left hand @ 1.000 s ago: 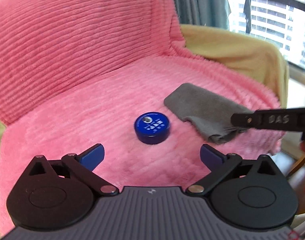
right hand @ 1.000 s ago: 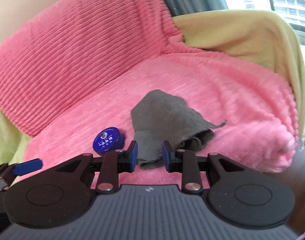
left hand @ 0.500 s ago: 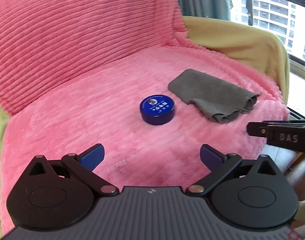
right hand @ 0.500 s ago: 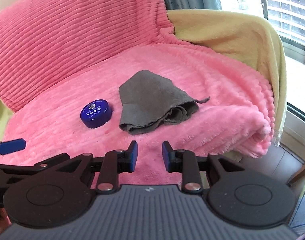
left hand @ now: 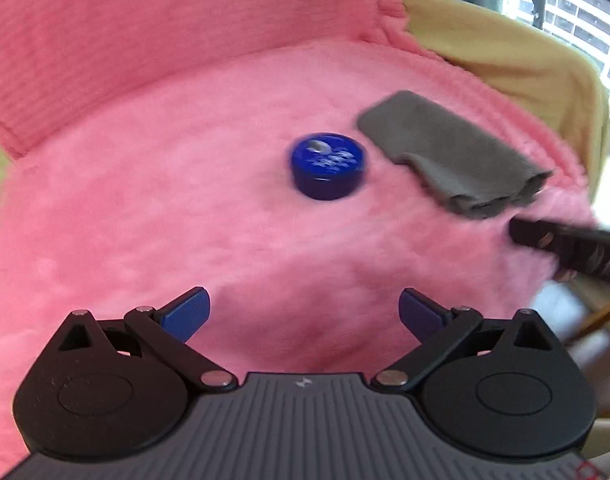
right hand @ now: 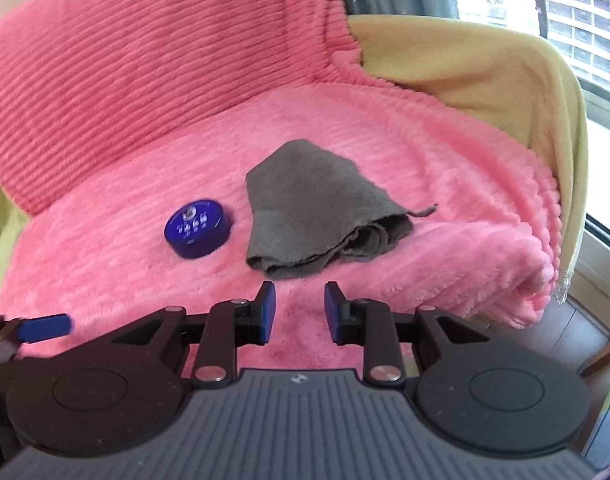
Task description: Clean container
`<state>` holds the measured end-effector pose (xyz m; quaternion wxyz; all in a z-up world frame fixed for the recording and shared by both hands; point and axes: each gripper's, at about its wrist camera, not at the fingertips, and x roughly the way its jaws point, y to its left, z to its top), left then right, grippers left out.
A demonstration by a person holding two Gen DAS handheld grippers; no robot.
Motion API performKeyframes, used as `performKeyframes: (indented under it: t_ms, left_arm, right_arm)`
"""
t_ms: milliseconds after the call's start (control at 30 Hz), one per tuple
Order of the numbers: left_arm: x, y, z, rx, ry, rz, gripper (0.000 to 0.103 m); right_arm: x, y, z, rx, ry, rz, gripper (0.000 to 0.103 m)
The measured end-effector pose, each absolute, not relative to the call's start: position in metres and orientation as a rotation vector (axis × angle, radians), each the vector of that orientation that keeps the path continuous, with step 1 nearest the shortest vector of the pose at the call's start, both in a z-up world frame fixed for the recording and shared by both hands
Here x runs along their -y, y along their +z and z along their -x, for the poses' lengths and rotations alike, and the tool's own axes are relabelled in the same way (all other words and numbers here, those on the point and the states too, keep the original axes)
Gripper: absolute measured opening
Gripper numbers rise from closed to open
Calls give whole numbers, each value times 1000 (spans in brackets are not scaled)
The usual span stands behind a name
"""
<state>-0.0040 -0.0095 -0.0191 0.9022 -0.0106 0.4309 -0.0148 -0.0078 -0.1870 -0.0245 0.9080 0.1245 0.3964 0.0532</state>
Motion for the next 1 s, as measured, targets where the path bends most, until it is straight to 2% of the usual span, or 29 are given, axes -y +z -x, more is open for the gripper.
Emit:
performKeyframes:
  t_ms: [1000]
  left_arm:
    - [31, -11, 12, -793, -68, -72, 102]
  right_arm:
    - [191, -24, 12, -869, 83, -294, 24]
